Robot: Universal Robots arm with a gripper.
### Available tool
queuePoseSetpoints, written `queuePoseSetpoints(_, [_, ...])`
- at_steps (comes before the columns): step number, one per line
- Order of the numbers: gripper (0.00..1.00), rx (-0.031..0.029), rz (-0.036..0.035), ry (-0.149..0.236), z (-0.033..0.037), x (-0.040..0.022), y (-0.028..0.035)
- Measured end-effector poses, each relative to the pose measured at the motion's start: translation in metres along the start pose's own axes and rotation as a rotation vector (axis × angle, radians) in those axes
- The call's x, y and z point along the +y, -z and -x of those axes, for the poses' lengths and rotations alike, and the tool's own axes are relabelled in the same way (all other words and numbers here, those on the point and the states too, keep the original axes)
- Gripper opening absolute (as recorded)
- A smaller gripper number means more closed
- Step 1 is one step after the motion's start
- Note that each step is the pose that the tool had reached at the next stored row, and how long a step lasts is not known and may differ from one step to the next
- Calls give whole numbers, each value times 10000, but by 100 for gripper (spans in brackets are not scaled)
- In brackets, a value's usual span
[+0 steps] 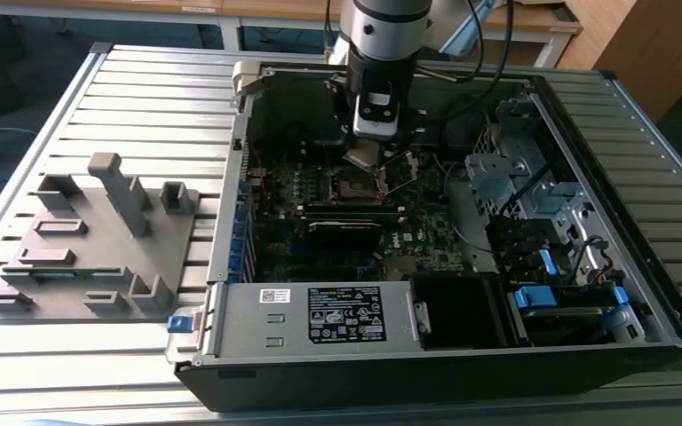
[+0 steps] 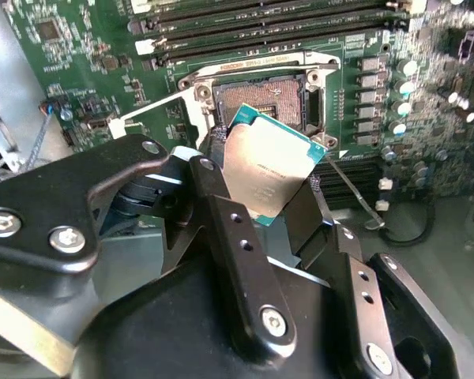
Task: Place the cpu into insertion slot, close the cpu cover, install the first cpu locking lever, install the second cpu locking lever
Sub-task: 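Place the cpu into insertion slot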
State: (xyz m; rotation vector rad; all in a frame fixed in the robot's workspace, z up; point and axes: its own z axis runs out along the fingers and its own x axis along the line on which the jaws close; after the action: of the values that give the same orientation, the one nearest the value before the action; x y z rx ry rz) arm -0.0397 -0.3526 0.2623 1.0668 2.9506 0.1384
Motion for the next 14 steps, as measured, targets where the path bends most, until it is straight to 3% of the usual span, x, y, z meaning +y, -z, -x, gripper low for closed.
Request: queuePoseSetpoints(14, [54,-211,74,-2535,1,-4,-42])
